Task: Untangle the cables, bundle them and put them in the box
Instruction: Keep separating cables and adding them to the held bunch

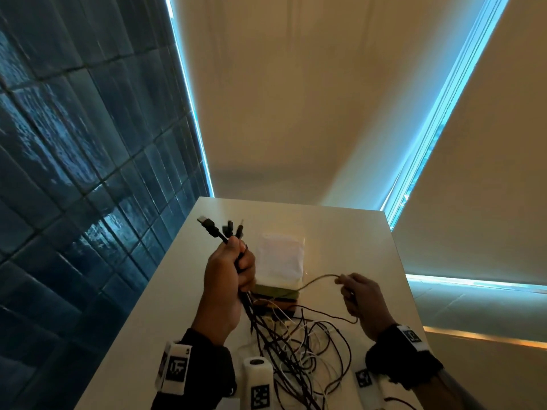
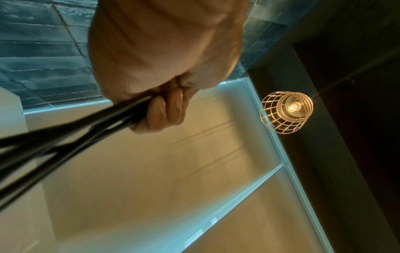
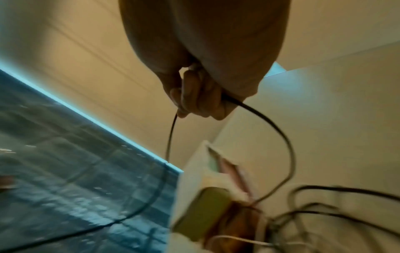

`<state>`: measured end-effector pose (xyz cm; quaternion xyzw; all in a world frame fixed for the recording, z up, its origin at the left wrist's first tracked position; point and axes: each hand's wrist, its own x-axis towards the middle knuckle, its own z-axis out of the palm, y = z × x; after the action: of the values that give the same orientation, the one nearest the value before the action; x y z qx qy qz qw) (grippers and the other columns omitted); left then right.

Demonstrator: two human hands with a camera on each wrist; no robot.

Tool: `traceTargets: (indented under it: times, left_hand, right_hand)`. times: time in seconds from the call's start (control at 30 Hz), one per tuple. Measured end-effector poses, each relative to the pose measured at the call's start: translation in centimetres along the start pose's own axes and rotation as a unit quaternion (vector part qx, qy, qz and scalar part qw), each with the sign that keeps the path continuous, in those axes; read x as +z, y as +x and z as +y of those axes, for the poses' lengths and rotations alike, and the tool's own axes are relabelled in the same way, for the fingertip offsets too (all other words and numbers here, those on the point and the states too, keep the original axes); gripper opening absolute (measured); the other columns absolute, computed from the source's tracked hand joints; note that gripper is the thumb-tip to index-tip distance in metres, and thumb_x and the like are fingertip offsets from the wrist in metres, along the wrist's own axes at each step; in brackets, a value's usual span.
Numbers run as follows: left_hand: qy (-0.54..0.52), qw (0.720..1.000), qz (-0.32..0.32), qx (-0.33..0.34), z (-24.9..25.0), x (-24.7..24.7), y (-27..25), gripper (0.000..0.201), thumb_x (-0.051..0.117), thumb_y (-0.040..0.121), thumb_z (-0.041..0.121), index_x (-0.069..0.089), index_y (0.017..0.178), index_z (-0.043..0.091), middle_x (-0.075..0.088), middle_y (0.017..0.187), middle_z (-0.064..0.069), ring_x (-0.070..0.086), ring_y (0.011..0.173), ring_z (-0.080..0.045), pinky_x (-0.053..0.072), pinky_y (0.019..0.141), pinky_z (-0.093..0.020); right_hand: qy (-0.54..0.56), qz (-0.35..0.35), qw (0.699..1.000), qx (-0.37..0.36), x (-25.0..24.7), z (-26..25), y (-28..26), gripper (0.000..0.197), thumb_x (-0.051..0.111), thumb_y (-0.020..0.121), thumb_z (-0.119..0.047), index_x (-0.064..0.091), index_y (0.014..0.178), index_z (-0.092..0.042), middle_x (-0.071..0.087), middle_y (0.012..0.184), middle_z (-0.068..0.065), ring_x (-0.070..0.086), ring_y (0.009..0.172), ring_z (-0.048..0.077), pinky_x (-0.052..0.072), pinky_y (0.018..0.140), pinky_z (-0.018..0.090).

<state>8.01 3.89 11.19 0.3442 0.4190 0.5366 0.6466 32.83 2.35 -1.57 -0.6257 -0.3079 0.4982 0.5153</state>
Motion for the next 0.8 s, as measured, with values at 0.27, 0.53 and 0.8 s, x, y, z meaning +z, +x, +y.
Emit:
traceTargets:
  times: [0.27,0.53,0.8]
  left_hand:
    - [0.060,0.995,0.029,-0.068,-1.9,2.0,-0.2,0.029,0.031,0.105,0.027,0.047,0.087,0.011,0.062,0.064,-0.006,0.050,0.054,-0.018,0.037,0.047,-0.026]
    - [-0.146,0.987,0.031,-0.067,-0.7,1.6,0.2,0.027,0.033,0.105,0.025,0.046,0.085,0.012,0.059,0.067,-0.007,0.051,0.051,-0.018,0.045,0.048,-0.028]
    - [-0.160,0.987,-0.015,-0.021,1.0,0.2,0.3,0.031,0.031,0.104,0.024,0.042,0.076,0.017,0.032,0.058,0.006,0.022,0.040,-0.005,0.021,0.035,-0.018]
  right_hand:
    - [0.022,-0.232,0.962,-0.141,6.2,-8.0,-7.7,0.009,0.055,0.094,-0.006,0.059,0.093,0.002,0.053,0.065,0.008,0.041,0.045,0.007,0.035,0.042,0.016]
    - [-0.034,-0.318,0.940,-0.123,7.0,-5.9,-10.1,0.010,0.057,0.091,0.005,0.060,0.090,0.015,0.060,0.066,0.003,0.051,0.052,0.002,0.039,0.049,0.012]
    - [-0.079,-0.234,0.965,-0.090,3.8,-1.2,-7.1,0.025,0.064,0.089,-0.024,0.070,0.082,-0.001,0.051,0.062,0.001,0.038,0.053,0.008,0.031,0.050,0.017]
